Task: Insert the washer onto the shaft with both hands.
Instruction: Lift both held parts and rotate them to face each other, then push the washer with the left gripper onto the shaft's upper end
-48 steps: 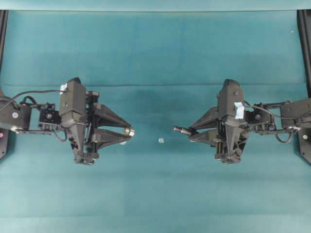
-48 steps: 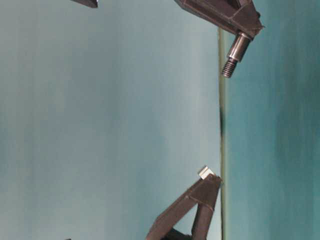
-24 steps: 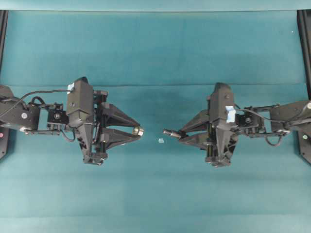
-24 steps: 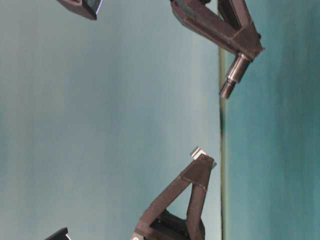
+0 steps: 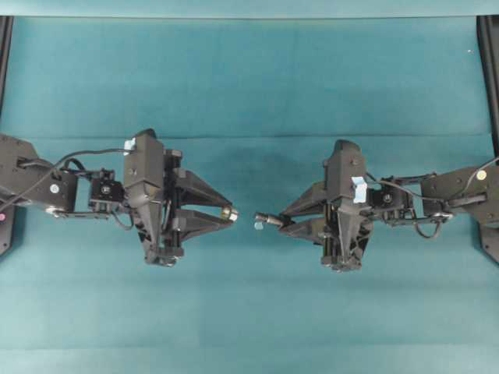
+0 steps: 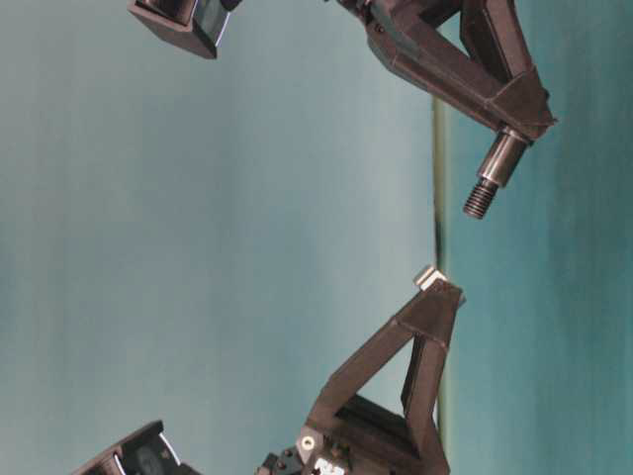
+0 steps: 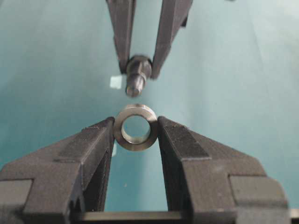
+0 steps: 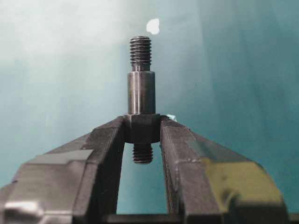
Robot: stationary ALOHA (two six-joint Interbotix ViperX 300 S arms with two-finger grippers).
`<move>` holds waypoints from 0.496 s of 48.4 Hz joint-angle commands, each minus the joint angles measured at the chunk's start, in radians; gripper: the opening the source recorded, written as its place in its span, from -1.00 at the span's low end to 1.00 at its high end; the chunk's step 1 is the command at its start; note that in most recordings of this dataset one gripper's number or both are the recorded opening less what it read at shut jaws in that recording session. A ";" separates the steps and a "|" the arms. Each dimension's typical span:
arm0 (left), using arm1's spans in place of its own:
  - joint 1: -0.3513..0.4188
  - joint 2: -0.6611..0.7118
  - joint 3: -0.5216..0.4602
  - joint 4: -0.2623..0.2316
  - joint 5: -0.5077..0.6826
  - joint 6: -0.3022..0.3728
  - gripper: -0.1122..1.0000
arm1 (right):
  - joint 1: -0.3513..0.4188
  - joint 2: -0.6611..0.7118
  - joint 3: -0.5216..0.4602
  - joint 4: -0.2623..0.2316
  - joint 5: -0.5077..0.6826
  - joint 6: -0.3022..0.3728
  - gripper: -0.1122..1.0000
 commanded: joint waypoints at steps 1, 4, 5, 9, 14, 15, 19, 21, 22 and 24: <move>0.003 0.002 -0.025 0.002 -0.012 0.002 -0.15 | 0.003 -0.002 -0.015 -0.002 -0.014 0.002 -0.80; 0.003 0.008 -0.029 0.002 -0.012 0.002 -0.15 | 0.003 -0.003 -0.015 -0.002 -0.014 0.002 -0.80; 0.003 0.009 -0.031 0.002 -0.012 0.002 -0.15 | 0.003 -0.003 -0.015 -0.003 -0.014 0.002 -0.80; 0.003 0.012 -0.034 0.002 -0.012 0.002 -0.15 | 0.003 -0.003 -0.015 -0.002 -0.014 0.002 -0.80; 0.003 0.018 -0.034 0.002 -0.012 0.002 -0.15 | 0.003 -0.003 -0.015 -0.002 -0.014 0.002 -0.80; 0.003 0.018 -0.035 0.002 -0.012 0.002 -0.15 | 0.003 -0.002 -0.015 -0.002 -0.014 0.002 -0.80; 0.003 0.020 -0.035 0.002 -0.017 0.002 -0.15 | 0.003 -0.002 -0.015 -0.002 -0.018 0.002 -0.80; 0.002 0.021 -0.035 0.002 -0.020 0.002 -0.15 | 0.003 -0.002 -0.015 -0.002 -0.021 0.002 -0.80; 0.003 0.021 -0.035 0.000 -0.021 0.002 -0.15 | 0.003 -0.003 -0.015 -0.002 -0.025 0.002 -0.80; 0.003 0.023 -0.037 0.002 -0.023 0.002 -0.15 | 0.003 -0.002 -0.015 -0.003 -0.028 0.002 -0.80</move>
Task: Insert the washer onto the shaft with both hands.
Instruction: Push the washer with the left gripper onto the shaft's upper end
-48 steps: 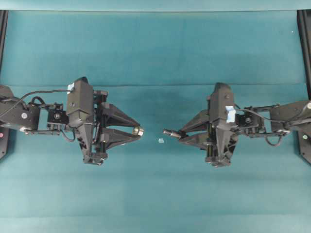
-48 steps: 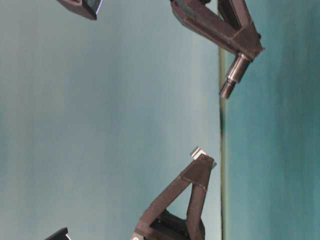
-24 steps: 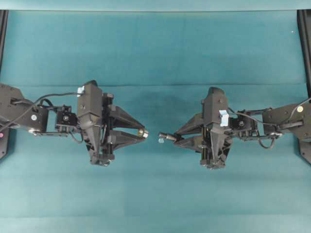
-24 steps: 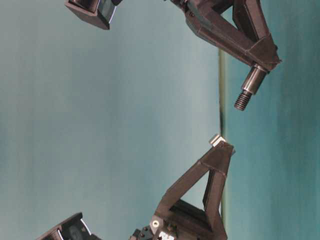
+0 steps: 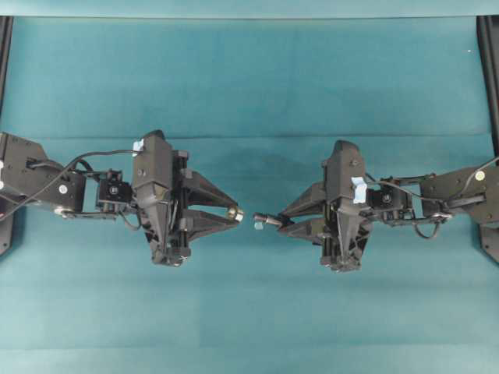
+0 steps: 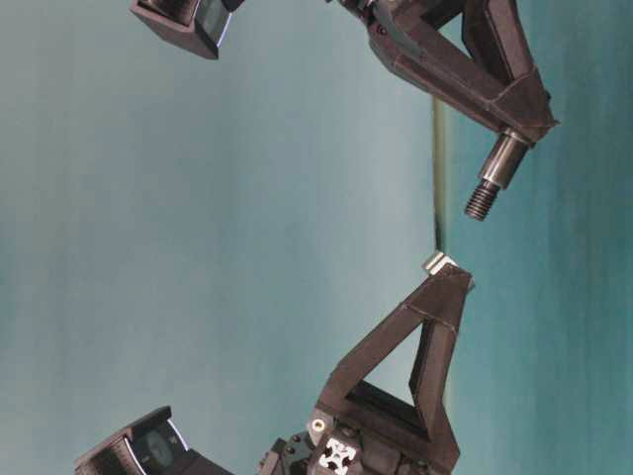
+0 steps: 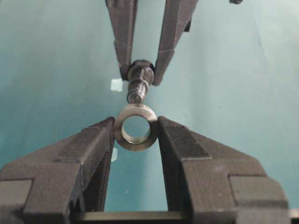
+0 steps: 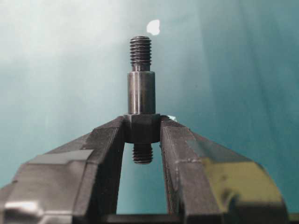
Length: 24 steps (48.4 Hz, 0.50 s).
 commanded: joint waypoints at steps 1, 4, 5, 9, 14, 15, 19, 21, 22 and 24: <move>0.002 -0.005 -0.018 0.002 -0.017 0.002 -0.15 | 0.002 -0.005 -0.017 -0.002 -0.017 0.003 -0.80; 0.002 -0.003 -0.021 0.002 -0.017 0.002 -0.15 | 0.003 -0.005 -0.017 -0.002 -0.018 0.003 -0.80; 0.003 0.000 -0.023 0.002 -0.017 0.002 -0.15 | 0.002 -0.005 -0.017 0.000 -0.018 0.003 -0.80; 0.005 0.005 -0.029 0.002 -0.017 0.002 -0.15 | 0.003 -0.003 -0.017 0.000 -0.018 0.003 -0.80; 0.009 0.012 -0.038 0.002 -0.017 0.003 -0.15 | 0.003 -0.003 -0.017 0.000 -0.018 0.003 -0.80; 0.009 0.014 -0.040 0.000 -0.017 0.003 -0.15 | 0.002 -0.003 -0.017 -0.002 -0.018 0.002 -0.80; 0.012 0.020 -0.044 0.002 -0.017 0.003 -0.15 | 0.003 -0.002 -0.018 0.000 -0.018 0.003 -0.80; 0.011 0.025 -0.049 0.000 -0.017 0.003 -0.15 | 0.003 -0.002 -0.018 0.000 -0.018 0.002 -0.80; 0.012 0.026 -0.049 0.002 -0.017 0.003 -0.15 | 0.003 -0.002 -0.018 0.000 -0.018 0.002 -0.80; 0.012 0.029 -0.052 0.002 -0.017 0.003 -0.15 | 0.003 0.000 -0.018 -0.002 -0.018 0.002 -0.80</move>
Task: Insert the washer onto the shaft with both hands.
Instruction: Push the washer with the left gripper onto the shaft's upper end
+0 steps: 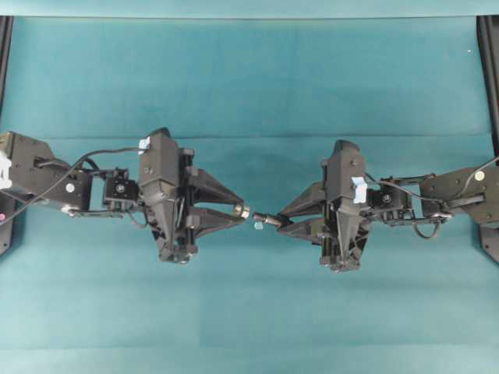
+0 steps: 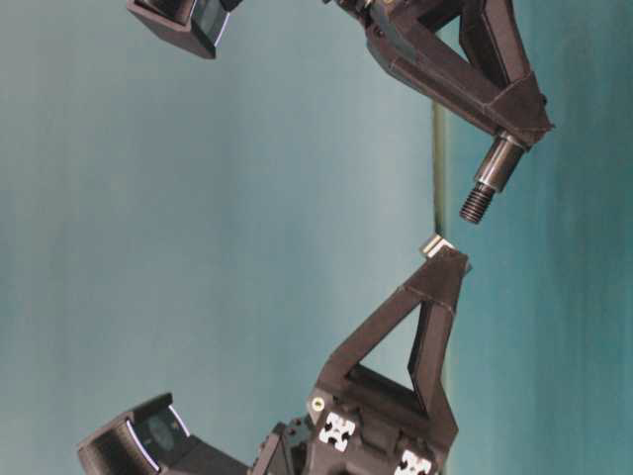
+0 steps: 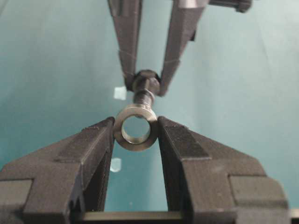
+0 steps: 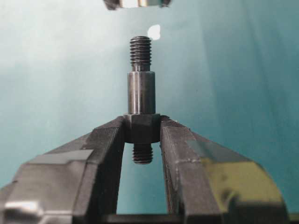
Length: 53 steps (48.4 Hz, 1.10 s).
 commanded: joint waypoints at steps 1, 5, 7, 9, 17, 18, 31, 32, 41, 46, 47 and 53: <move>-0.003 -0.003 -0.021 0.000 -0.011 0.002 -0.15 | 0.003 -0.003 -0.020 -0.002 -0.011 0.000 -0.80; -0.003 0.002 -0.023 0.002 -0.011 0.002 -0.15 | 0.003 -0.002 -0.020 -0.002 -0.011 -0.005 -0.80; -0.003 0.002 -0.023 0.002 -0.011 0.002 -0.15 | 0.003 0.000 -0.021 -0.002 -0.011 -0.006 -0.80; -0.002 0.002 -0.023 0.000 -0.011 0.002 -0.15 | 0.002 0.002 -0.021 -0.002 -0.011 -0.006 -0.80; -0.003 0.003 -0.023 0.002 -0.011 0.002 -0.15 | 0.003 0.006 -0.025 -0.002 -0.011 -0.006 -0.80; -0.003 0.002 -0.023 0.002 -0.011 0.002 -0.15 | 0.003 0.006 -0.025 -0.002 -0.011 -0.006 -0.80; -0.003 0.015 -0.038 0.002 -0.011 0.002 -0.15 | 0.003 0.006 -0.025 -0.003 -0.011 -0.008 -0.80; -0.003 0.017 -0.041 0.002 -0.011 0.002 -0.15 | 0.003 0.006 -0.025 -0.003 -0.011 -0.008 -0.80; -0.006 0.034 -0.058 0.000 -0.011 0.003 -0.15 | 0.003 0.006 -0.025 -0.003 -0.012 -0.008 -0.80; -0.014 0.038 -0.058 0.002 -0.008 0.002 -0.15 | 0.003 0.006 -0.025 -0.002 -0.012 -0.006 -0.80; -0.015 0.038 -0.057 0.002 -0.008 0.000 -0.15 | 0.003 0.006 -0.025 -0.002 -0.011 -0.006 -0.80; -0.025 0.035 -0.048 0.002 -0.006 -0.003 -0.15 | 0.003 0.006 -0.025 -0.002 -0.011 -0.006 -0.80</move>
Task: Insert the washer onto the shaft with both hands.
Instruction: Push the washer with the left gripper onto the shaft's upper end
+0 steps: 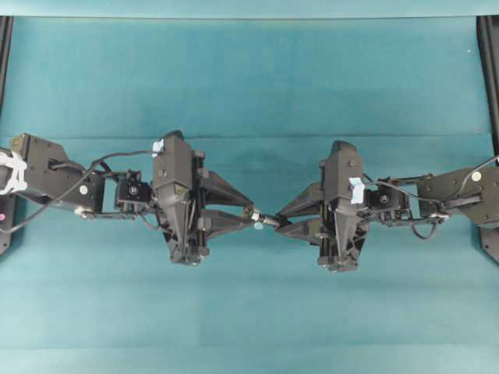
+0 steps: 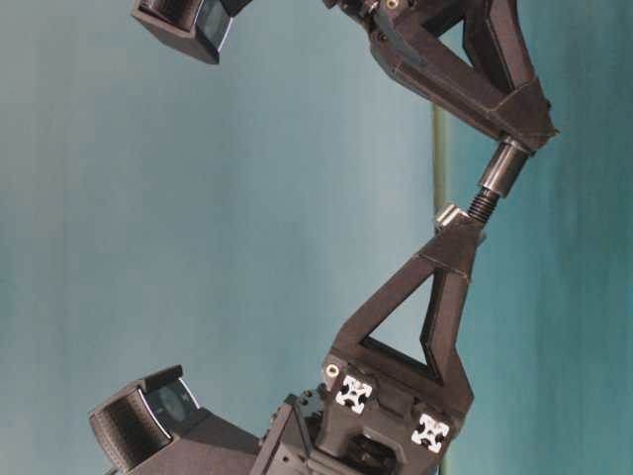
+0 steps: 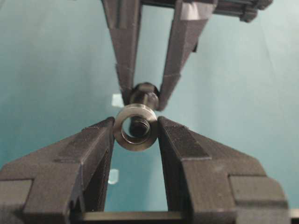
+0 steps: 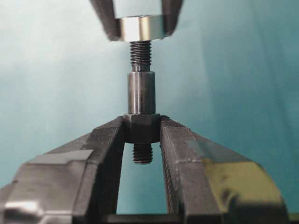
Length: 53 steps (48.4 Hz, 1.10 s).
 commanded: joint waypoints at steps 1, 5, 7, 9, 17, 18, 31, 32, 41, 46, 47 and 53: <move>-0.009 -0.006 -0.003 0.002 -0.006 -0.003 -0.15 | 0.003 -0.005 -0.015 0.000 -0.009 -0.005 -0.80; -0.009 -0.008 -0.002 0.002 -0.005 -0.003 -0.15 | 0.002 -0.005 -0.017 -0.002 -0.015 -0.005 -0.80; -0.009 -0.008 -0.003 0.002 -0.006 -0.003 -0.15 | 0.003 -0.005 -0.017 0.000 -0.018 -0.005 -0.80; -0.009 -0.005 -0.006 0.002 -0.006 -0.003 -0.15 | 0.003 -0.005 -0.015 -0.002 -0.023 -0.005 -0.80; -0.009 0.006 -0.014 0.002 -0.006 -0.002 -0.15 | 0.003 -0.003 -0.020 0.000 -0.029 -0.003 -0.80; -0.008 0.008 -0.015 0.002 -0.006 -0.002 -0.15 | 0.003 -0.003 -0.020 -0.002 -0.029 -0.005 -0.80; -0.009 0.037 -0.046 0.002 -0.009 0.003 -0.15 | 0.002 -0.002 -0.025 -0.002 -0.029 -0.005 -0.80; -0.008 0.038 -0.051 0.000 -0.009 0.003 -0.15 | 0.003 0.000 -0.025 -0.002 -0.029 -0.005 -0.80; -0.011 0.060 -0.078 0.002 -0.009 0.005 -0.15 | 0.003 -0.002 -0.025 0.000 -0.029 -0.003 -0.80; -0.011 0.064 -0.084 0.002 -0.006 0.006 -0.15 | 0.002 0.000 -0.026 0.000 -0.029 -0.003 -0.80; -0.012 0.064 -0.084 0.002 -0.005 0.006 -0.15 | 0.003 0.000 -0.026 0.000 -0.029 -0.003 -0.80; -0.014 0.067 -0.084 0.002 0.005 0.006 -0.15 | 0.003 0.000 -0.026 0.000 -0.029 -0.005 -0.80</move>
